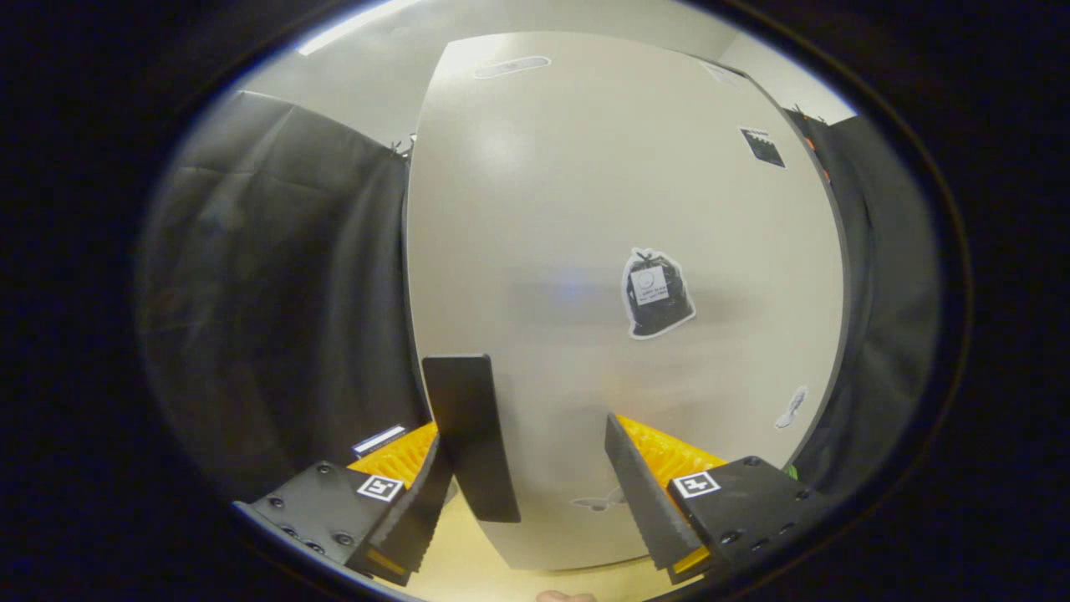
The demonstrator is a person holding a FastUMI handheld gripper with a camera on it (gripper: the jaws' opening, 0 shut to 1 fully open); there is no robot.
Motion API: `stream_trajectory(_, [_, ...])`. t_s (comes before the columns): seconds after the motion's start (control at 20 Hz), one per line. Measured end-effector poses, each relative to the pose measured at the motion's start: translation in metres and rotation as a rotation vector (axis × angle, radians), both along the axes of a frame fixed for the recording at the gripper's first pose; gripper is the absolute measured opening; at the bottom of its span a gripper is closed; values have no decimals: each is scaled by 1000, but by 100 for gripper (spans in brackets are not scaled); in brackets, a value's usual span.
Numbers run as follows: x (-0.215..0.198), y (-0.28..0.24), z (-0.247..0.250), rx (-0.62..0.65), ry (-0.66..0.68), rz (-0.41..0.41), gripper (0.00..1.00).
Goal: Open the shoe cabinet door, grab the shoes and put them into the shoe cabinet, then close the shoe cabinet door.
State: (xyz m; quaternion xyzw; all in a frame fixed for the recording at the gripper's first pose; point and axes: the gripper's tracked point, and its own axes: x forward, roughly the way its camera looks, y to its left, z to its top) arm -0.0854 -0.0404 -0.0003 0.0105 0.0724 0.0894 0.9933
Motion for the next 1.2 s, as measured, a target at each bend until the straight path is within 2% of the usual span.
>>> stream_trajectory(1.2, [-8,3,1,-13,-39,-21,100])
